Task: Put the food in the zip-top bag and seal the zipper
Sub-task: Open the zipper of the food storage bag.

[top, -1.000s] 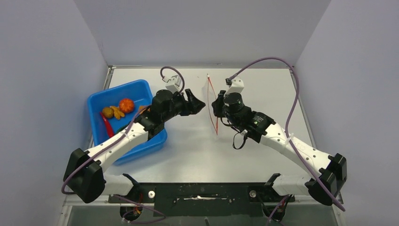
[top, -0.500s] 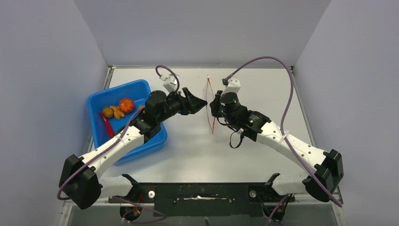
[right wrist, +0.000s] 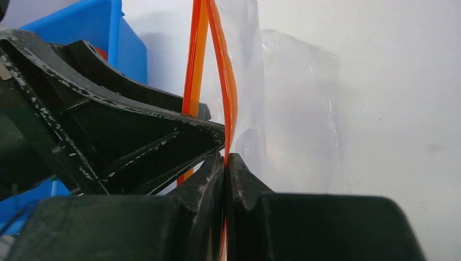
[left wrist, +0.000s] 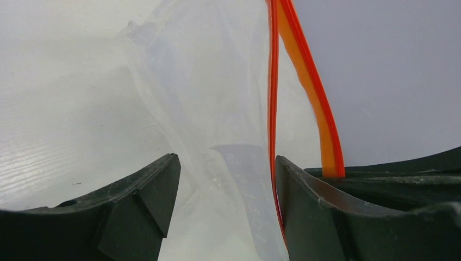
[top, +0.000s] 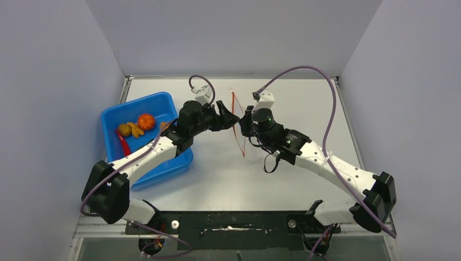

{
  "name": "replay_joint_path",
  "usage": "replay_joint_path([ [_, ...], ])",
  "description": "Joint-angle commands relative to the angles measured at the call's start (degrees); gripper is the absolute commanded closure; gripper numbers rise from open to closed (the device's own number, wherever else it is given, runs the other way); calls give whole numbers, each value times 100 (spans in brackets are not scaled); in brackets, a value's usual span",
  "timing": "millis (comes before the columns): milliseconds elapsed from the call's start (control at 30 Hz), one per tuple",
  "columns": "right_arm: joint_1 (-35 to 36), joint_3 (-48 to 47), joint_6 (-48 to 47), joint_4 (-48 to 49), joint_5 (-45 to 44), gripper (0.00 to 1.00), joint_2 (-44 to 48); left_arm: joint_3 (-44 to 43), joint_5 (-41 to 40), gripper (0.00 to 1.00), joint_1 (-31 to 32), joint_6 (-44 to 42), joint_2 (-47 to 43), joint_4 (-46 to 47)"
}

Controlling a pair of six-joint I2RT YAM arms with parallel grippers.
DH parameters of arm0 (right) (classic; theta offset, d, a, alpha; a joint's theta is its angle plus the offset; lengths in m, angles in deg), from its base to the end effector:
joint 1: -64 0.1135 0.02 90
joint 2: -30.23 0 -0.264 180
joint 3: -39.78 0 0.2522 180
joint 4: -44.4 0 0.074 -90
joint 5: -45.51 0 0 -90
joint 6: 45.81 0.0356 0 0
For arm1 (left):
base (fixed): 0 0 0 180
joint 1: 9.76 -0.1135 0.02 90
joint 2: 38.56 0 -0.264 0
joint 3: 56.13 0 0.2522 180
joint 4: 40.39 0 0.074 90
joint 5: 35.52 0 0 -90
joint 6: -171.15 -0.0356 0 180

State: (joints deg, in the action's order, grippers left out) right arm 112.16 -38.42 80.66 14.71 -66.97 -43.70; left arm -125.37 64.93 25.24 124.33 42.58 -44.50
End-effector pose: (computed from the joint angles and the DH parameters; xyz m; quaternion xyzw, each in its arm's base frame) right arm 0.2069 0.2107 0.3401 0.0191 0.8354 0.2309 0.4984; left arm 0.2674 -0.1951 0.2923 -0.0021 0.7973 -0.4343 0.4192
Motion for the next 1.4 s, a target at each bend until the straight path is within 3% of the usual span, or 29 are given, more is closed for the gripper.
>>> replay_joint_path([
  [0,67,-156,-187,339,-173,100,-50,-314,-12,37,-29,-125,79,239],
  [100,67,-201,-235,235,-320,100,-56,-331,-25,46,-31,-200,120,193],
  [200,62,-303,-347,-25,-650,100,-16,-393,-190,76,-30,-356,129,-81],
  [333,-49,-459,-660,-573,-1626,100,173,-317,-443,97,-33,-661,12,-469],
  [533,-372,-308,-972,-575,-2232,100,947,8,-475,100,-401,-518,-119,-830],
  [667,-277,232,-1053,32,-1666,100,1231,-14,-174,100,-499,-458,-48,-859],
  [800,-221,380,-749,-55,-1492,100,1111,109,169,100,-528,-385,-119,-580],
  [967,-211,365,-736,-187,-1353,100,942,345,581,81,-539,-357,-392,-145],
  [1100,-216,222,-759,-132,-739,100,805,434,685,57,-579,-632,-635,-143],
  [1233,-213,-144,-693,-466,-619,100,468,648,811,45,-680,-708,-923,119],
  [1300,-224,-173,-685,-580,-717,100,404,629,953,34,-747,-778,-1064,62],
  [1367,-300,-56,-674,-594,-748,100,468,585,968,31,-766,-918,-1216,-71],
])
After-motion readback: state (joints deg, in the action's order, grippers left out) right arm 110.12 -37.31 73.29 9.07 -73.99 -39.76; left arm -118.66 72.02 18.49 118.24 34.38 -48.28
